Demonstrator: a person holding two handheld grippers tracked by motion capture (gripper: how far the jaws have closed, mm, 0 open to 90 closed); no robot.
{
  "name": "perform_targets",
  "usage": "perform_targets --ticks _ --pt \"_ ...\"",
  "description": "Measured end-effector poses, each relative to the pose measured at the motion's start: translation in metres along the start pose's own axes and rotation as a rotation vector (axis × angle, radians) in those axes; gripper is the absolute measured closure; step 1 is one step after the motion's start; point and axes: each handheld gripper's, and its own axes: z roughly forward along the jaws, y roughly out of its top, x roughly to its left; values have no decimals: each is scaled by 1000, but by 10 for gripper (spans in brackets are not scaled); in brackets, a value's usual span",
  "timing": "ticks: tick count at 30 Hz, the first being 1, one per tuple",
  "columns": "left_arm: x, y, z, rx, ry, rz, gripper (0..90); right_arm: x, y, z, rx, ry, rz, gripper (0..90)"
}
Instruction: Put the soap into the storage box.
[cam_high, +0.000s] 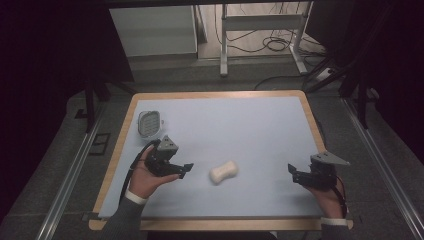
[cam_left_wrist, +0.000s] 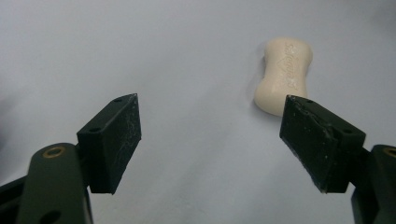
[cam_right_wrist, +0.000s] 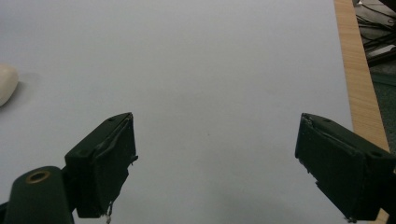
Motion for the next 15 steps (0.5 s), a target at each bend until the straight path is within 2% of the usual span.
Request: perform_targets --ticks 8,10,15 --pt "-10 9 15 45 -43 37 209 2 0 1 3 -1 -3 122" --pt "-12 11 18 56 -62 59 210 2 -1 1 5 4 -5 121" --pt "-16 16 29 75 -91 61 207 2 -1 2 4 11 -7 122"
